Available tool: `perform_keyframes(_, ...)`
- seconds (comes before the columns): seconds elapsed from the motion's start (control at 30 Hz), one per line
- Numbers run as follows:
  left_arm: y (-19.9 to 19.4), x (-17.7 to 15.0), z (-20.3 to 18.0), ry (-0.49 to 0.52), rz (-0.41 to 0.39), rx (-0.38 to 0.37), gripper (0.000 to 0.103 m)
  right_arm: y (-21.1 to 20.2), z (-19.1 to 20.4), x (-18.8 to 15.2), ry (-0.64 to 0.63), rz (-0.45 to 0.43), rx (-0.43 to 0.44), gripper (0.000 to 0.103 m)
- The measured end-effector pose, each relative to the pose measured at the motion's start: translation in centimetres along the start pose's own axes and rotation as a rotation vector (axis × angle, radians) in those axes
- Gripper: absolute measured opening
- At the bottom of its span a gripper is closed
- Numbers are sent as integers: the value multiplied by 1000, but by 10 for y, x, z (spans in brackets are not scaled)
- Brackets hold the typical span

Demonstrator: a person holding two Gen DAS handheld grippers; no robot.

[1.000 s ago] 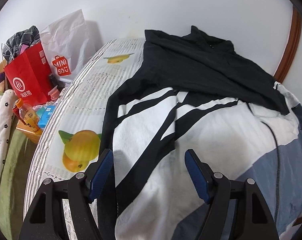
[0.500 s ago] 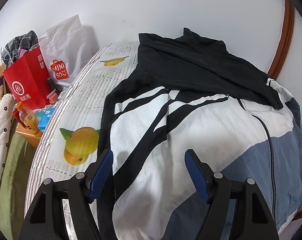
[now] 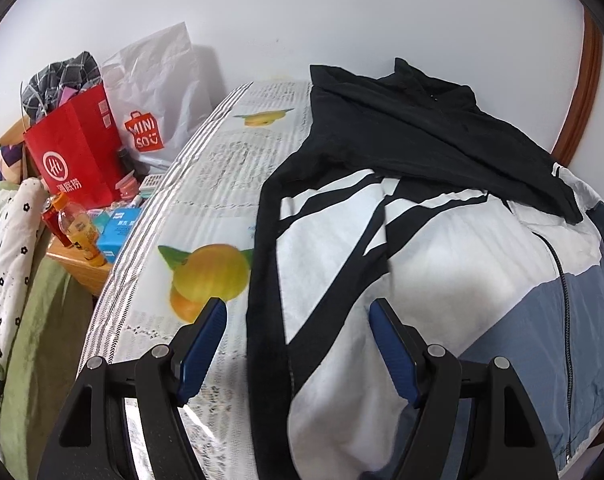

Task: Fold large clothes
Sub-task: 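Grasp the blue sleeve near its cuff with the right tool, then carry the blue sleeve across the jacket body with the right tool and release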

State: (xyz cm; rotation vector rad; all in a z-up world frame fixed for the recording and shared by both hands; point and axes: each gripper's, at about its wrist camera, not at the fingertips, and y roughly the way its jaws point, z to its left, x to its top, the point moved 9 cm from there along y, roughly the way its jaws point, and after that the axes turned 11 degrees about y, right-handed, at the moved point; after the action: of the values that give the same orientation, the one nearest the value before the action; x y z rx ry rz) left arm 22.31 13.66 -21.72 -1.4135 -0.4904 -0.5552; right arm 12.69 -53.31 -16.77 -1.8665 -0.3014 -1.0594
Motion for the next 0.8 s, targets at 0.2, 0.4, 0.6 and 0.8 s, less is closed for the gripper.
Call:
perform_keyframes(0.2, 8, -2, 7, -19, 25, -15, 72, -52, 49, 64, 36, -114, 139, 2)
perform_keyframes(0.4, 9, -2, 8, -40, 23, -45, 72, -72, 144, 111, 4, -167, 325, 2)
perform_keyframes(0.6, 9, -3, 8, -33, 9, -68, 72, -99, 265, 127, -91, -196, 517, 2)
perform_keyframes(0.8, 13, -3, 12, -52, 8, -104, 72, -123, 387, 103, -226, -175, 677, 2)
